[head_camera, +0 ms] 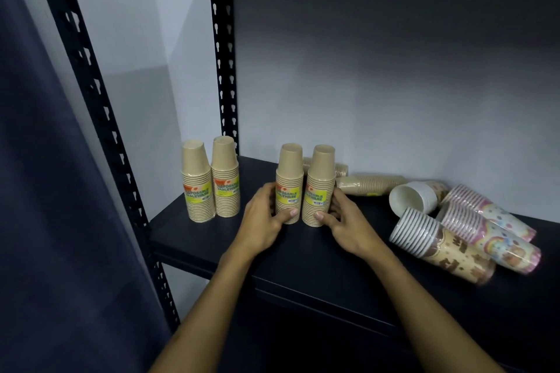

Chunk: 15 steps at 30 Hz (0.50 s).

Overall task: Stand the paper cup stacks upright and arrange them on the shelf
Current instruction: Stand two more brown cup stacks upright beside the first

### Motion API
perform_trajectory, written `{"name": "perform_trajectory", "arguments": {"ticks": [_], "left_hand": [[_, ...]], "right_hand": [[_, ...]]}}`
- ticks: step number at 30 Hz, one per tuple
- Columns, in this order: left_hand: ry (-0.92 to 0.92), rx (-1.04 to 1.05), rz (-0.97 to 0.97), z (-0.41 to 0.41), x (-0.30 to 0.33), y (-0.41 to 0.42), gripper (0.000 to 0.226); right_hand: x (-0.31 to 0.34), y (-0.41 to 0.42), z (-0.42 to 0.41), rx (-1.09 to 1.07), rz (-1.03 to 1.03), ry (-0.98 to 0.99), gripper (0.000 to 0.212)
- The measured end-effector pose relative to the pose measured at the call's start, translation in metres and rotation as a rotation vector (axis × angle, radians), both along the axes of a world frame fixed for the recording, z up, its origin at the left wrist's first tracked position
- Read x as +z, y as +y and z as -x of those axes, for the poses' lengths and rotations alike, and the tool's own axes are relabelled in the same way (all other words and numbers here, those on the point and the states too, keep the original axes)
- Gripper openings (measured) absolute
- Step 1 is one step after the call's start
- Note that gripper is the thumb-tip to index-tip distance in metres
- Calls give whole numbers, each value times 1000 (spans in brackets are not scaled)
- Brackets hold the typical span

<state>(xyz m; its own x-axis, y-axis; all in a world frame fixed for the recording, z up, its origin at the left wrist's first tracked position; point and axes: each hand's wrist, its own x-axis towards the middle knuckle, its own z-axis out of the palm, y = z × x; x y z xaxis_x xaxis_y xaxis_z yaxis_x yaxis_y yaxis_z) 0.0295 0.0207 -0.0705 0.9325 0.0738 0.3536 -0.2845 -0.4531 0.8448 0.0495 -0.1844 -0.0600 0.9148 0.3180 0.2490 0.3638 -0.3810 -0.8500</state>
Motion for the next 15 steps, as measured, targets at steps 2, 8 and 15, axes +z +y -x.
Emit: {"name": "perform_trajectory", "arguments": {"ticks": [2, 8, 15], "left_hand": [[15, 8, -4, -1, -1, 1, 66], [50, -108, 61, 2, 1, 6, 79], [63, -81, 73, 2, 1, 4, 66]], "right_hand": [[0, -1, 1, 35, -28, 30, 54], [5, 3, 7, -59, -93, 19, 81], [0, 1, 4, -70, -58, -43, 42]]}}
